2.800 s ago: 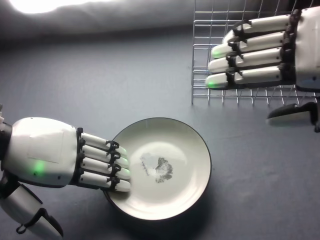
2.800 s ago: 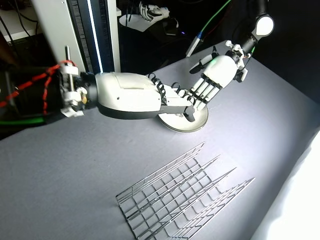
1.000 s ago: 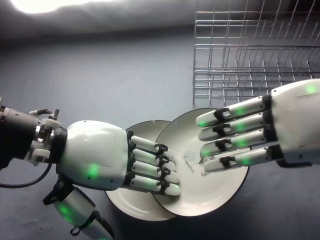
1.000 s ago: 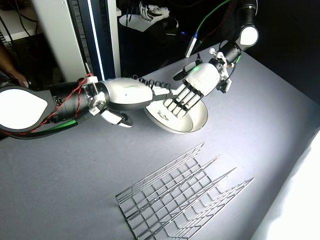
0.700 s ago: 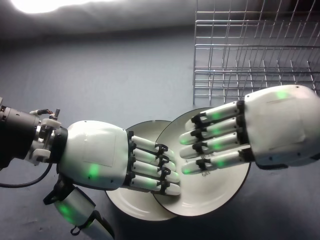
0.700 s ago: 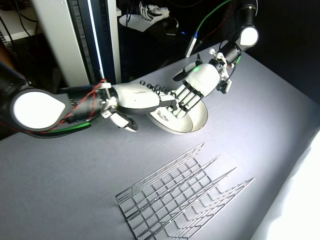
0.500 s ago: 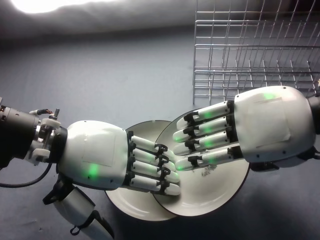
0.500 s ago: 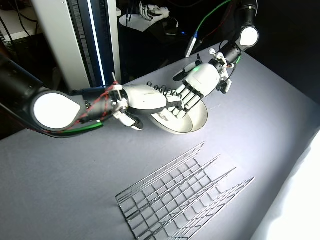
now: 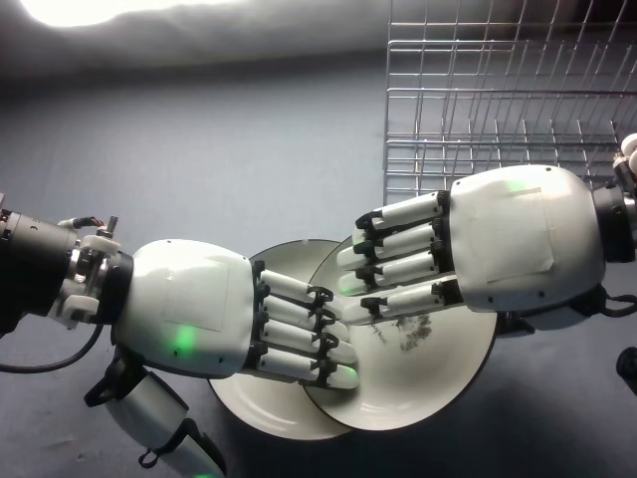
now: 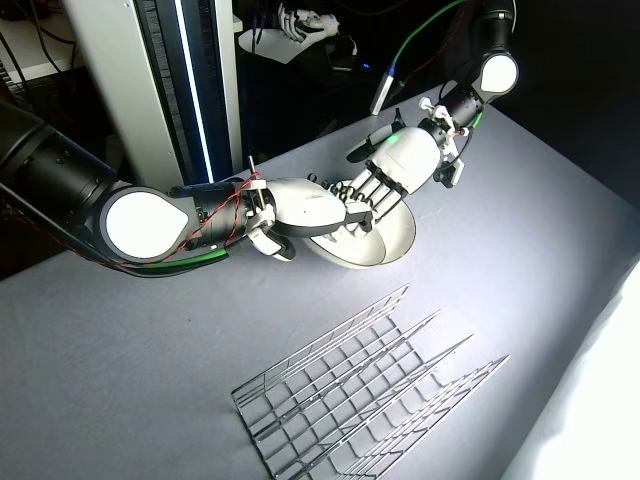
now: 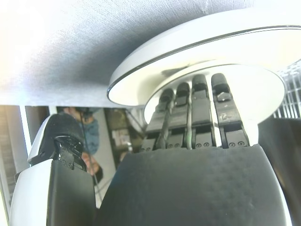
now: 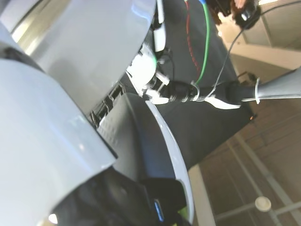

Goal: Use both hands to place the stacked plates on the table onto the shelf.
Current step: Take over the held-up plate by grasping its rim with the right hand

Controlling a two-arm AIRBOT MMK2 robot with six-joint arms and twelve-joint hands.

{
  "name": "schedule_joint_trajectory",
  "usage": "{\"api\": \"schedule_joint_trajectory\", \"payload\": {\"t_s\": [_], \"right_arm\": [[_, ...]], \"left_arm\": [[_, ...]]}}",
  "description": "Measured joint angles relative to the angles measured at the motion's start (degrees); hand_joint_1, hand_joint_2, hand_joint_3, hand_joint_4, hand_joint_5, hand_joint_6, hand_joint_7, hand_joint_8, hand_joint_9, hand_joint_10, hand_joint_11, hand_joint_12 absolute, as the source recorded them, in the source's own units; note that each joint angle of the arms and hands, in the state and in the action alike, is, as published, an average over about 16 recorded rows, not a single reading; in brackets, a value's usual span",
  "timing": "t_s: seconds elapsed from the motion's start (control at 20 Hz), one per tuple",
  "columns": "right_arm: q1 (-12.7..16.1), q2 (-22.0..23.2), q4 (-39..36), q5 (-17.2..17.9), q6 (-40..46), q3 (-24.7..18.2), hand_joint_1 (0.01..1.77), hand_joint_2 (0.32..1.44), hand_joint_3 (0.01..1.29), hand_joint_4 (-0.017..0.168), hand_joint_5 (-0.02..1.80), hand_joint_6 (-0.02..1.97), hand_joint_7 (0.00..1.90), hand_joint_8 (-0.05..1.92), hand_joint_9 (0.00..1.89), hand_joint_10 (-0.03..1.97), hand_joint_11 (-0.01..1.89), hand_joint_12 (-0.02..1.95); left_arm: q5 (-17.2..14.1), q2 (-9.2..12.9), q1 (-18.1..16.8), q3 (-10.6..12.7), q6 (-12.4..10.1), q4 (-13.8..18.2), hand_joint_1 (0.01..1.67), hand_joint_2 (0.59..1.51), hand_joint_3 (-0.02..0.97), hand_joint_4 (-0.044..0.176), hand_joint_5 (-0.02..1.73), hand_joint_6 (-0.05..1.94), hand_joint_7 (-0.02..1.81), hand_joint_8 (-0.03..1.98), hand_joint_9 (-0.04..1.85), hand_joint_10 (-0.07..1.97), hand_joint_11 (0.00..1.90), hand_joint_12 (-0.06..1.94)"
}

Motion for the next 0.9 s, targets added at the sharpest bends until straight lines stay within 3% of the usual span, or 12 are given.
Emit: {"api": "schedule_joint_trajectory", "payload": {"t_s": [0.3,0.45,0.75,0.9], "right_arm": [[0.16,-0.46,0.93,-0.86,-0.3,0.18,1.11,1.04,0.01,0.001,0.48,0.04,0.53,0.03,0.46,0.15,0.06,1.12],[0.21,-0.63,1.34,-0.97,-0.47,0.26,1.13,1.04,0.01,-0.002,0.59,0.1,0.66,0.08,0.59,0.35,0.16,1.23],[0.38,-0.87,2.16,-0.63,-0.81,0.29,1.21,1.02,0.01,-0.007,0.73,0.28,0.83,0.27,0.81,0.77,0.46,1.38],[0.66,-0.92,2.59,-0.35,-0.93,0.27,1.25,1.0,0.01,-0.009,0.76,0.38,0.86,0.41,0.89,0.95,0.62,1.36]], "left_arm": [[-0.05,-0.01,0.0,0.04,0.0,-0.07,0.02,1.152,0.012,-0.008,0.06,-0.03,0.07,-0.01,0.13,0.0,0.03,0.19],[-0.06,0.01,0.0,0.04,-0.02,-0.19,0.01,1.152,0.012,-0.008,0.06,-0.03,0.07,-0.01,0.13,0.0,0.03,0.19],[-0.06,0.39,0.0,-0.02,-0.25,-0.73,0.01,1.152,0.013,-0.008,0.07,-0.03,0.09,-0.01,0.14,0.0,0.04,0.19],[-0.06,1.1,-0.14,-0.17,-0.4,-1.32,0.01,1.15,0.013,-0.008,0.08,-0.03,0.1,-0.01,0.14,0.0,0.04,0.19]]}}
